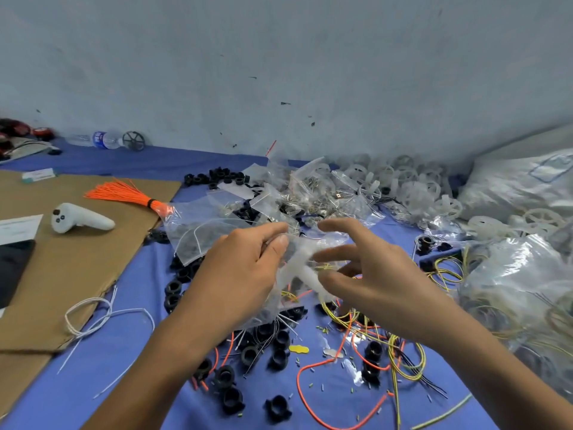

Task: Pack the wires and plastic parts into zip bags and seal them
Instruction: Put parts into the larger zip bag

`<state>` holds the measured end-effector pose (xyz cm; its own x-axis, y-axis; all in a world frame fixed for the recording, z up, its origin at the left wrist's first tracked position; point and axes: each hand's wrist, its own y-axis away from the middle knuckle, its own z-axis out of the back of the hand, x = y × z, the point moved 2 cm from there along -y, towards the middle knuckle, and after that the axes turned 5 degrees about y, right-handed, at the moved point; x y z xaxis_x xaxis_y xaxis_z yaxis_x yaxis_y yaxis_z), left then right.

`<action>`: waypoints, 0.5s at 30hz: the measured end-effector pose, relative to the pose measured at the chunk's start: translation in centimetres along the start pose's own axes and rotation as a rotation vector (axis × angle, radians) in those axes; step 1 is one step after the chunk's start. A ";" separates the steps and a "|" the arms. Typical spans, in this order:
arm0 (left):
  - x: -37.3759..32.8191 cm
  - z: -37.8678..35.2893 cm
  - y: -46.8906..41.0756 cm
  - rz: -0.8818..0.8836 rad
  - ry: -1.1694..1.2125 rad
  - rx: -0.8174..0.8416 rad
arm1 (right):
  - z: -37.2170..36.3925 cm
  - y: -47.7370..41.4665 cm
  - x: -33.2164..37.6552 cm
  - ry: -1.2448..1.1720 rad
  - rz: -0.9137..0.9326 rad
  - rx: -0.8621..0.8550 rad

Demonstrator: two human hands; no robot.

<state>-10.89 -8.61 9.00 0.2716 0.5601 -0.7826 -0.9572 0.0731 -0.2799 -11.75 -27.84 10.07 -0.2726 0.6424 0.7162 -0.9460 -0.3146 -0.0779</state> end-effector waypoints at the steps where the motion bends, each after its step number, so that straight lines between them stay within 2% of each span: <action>1: 0.1 0.2 0.0 -0.002 0.001 -0.007 | -0.2 0.1 0.1 -0.079 0.027 0.034; 4: 0.2 0.8 -0.1 -0.031 -0.002 -0.055 | 0.0 0.0 0.1 -0.047 0.151 -0.006; 7: 0.6 2.1 -0.5 -0.056 -0.033 -0.159 | 1.7 -0.6 -1.0 -0.090 0.195 -0.168; 9: 0.6 3.5 -1.1 -0.061 -0.113 -0.169 | 3.2 -1.1 -2.3 -0.137 0.205 -0.254; 13: 0.7 6.6 -3.4 -0.081 -0.469 -0.204 | 4.7 -2.2 -6.1 -0.174 0.121 -0.332; 15: 0.8 7.0 -4.5 -0.065 -0.542 -0.163 | 4.4 -2.9 -8.4 -0.136 0.039 -0.319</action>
<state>-7.05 -2.73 13.50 0.1980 0.9052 -0.3761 -0.9010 0.0170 -0.4335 -5.90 -35.38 7.33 -0.3042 0.5285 0.7925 -0.9483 -0.0892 -0.3046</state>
